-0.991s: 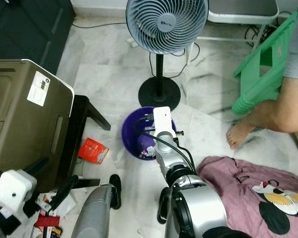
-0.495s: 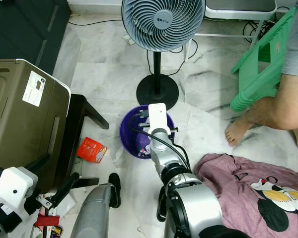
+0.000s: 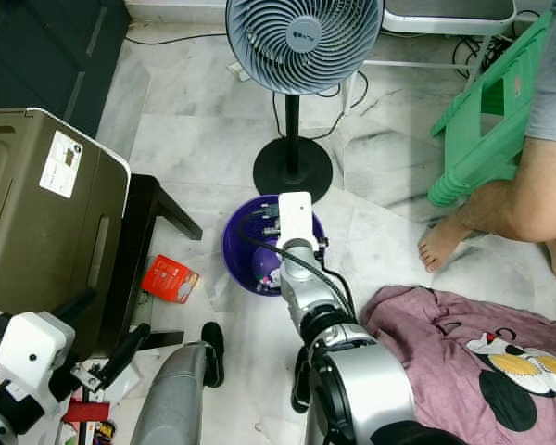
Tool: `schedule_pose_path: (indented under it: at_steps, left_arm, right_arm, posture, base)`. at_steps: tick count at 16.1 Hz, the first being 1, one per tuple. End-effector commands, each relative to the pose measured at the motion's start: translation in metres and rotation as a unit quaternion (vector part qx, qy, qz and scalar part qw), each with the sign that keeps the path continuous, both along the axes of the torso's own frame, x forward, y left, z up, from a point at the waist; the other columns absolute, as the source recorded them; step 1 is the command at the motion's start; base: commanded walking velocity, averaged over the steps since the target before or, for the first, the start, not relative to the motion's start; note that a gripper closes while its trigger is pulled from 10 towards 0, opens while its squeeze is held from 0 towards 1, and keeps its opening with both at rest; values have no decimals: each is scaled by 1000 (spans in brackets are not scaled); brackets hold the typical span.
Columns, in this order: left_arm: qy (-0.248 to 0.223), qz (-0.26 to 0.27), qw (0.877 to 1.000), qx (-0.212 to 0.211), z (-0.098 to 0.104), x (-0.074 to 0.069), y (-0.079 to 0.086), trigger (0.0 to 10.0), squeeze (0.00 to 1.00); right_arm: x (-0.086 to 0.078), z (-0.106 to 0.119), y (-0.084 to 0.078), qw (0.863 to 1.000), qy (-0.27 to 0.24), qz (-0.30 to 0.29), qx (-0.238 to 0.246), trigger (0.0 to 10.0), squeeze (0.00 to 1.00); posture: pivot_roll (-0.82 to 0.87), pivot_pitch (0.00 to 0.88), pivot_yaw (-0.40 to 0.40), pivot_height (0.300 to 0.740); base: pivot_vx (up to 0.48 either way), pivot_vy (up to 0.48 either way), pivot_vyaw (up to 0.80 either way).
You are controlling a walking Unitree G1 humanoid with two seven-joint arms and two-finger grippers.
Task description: Clean up the room
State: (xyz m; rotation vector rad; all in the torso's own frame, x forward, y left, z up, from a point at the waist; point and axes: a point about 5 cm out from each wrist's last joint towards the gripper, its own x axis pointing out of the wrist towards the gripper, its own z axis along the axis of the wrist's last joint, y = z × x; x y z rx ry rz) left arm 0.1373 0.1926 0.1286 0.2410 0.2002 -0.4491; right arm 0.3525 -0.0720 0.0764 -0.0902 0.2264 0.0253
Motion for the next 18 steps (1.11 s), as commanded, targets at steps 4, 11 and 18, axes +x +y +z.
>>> schedule_pose_path:
  at_steps: [4, 11, 18]
  left_arm:
    - [5, 6, 1000, 3, -4, 4, -1, 10000, 0]
    - [-85, 47, 995, 10, 1, 58, -12, 10000, 0]
    - [-128, 68, 989, -34, 5, 114, -46, 10000, 0]
  right_arm:
    - [-1, 0, 7, 1000, 6, 17, 9, 10000, 1000]
    - [-16, 0, 27, 982, -57, 177, -24, 10000, 1000]
    - [-34, 7, -23, 989, -101, 110, -19, 10000, 102]
  posture:
    - [337, 401, 64, 740]
    - [225, 276, 51, 740]
    - [87, 104, 45, 740]
  base:
    - [0, 0, 0]
    - [0, 0, 0]
    - [0, 0, 0]
